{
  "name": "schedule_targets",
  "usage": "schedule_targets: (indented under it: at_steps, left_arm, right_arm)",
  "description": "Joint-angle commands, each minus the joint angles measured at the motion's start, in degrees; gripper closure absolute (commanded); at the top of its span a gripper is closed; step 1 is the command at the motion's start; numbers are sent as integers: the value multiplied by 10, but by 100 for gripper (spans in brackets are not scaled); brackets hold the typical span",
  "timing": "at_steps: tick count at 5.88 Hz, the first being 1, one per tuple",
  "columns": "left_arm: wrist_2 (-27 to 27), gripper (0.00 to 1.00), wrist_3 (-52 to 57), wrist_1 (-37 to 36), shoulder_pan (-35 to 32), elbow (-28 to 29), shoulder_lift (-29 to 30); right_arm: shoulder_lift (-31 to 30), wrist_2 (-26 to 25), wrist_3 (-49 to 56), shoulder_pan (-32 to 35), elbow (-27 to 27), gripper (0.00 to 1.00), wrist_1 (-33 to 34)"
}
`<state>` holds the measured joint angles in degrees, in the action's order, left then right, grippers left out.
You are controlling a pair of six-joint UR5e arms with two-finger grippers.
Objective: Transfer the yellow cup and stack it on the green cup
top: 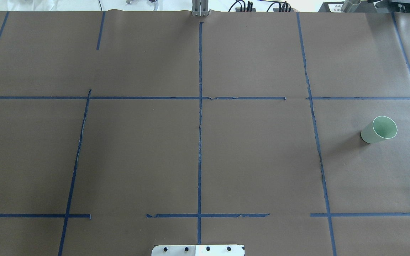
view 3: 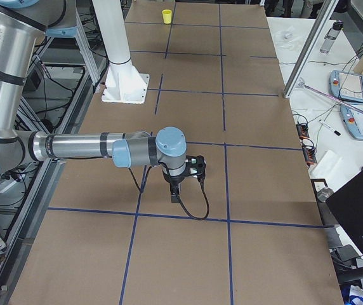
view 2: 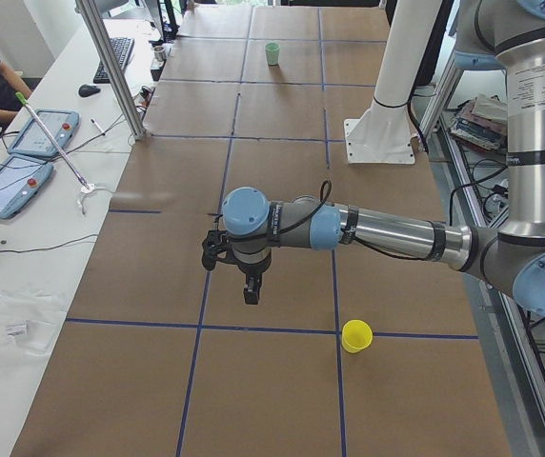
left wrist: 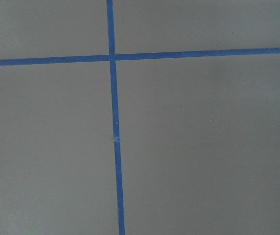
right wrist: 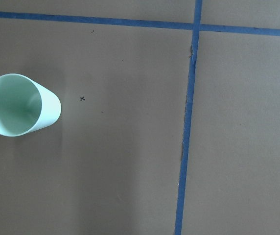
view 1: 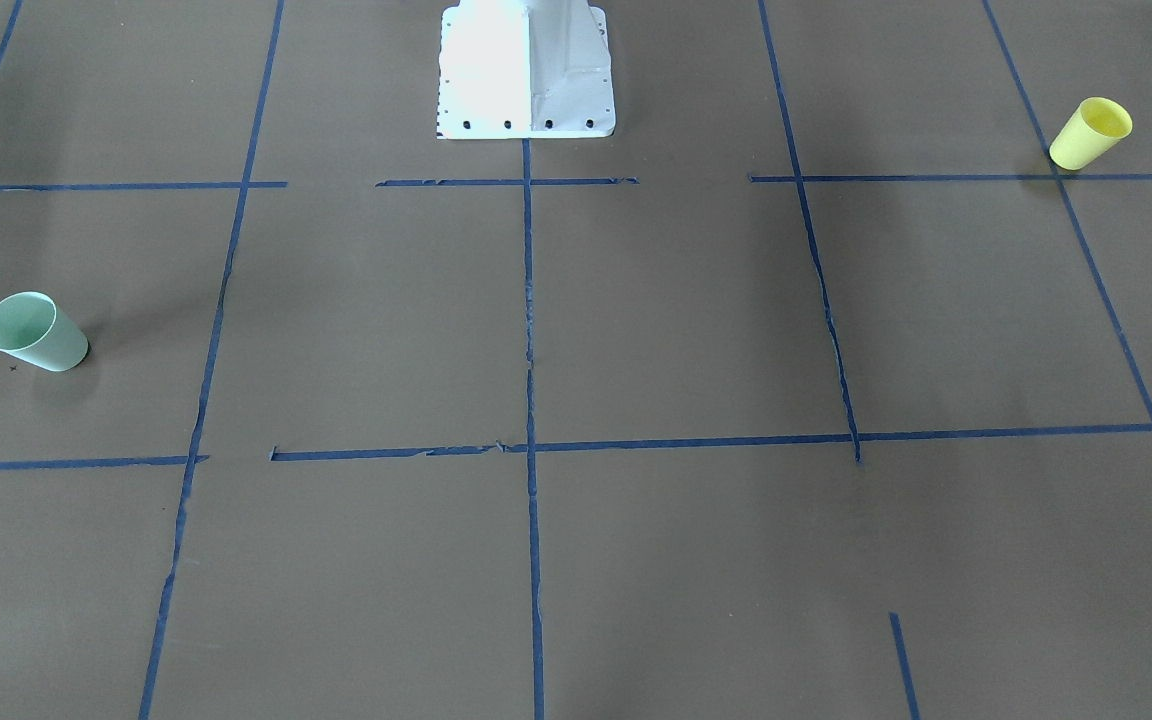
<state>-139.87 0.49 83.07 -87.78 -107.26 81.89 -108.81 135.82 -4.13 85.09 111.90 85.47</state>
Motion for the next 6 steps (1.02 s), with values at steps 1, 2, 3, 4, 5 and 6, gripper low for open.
schedule_targets:
  at_steps: [1,2,3,4,5,6]
  left_arm:
    - [-3,0,1,15,1,-8,-12]
    - [-3,0,-4,46,1,-8,-20]
    - [-4,0,-27,73,2,-9,-21]
    - [-4,0,-122,85,13,-8,-19]
    - [2,0,-254,94,53,-8,-19]
    - [7,0,-384,108,91,-9,-17]
  right_arm:
    - [0,1,0,0,0,0,-7]
    - [0,2,0,0,0,0,-7]
    - [-2,15,0,1,0,0,-7]
    - [-4,52,-3,1,0,0,-7]
    - [-5,65,-1,1,0,0,-8]
    - [-5,65,1,1,2,0,-30]
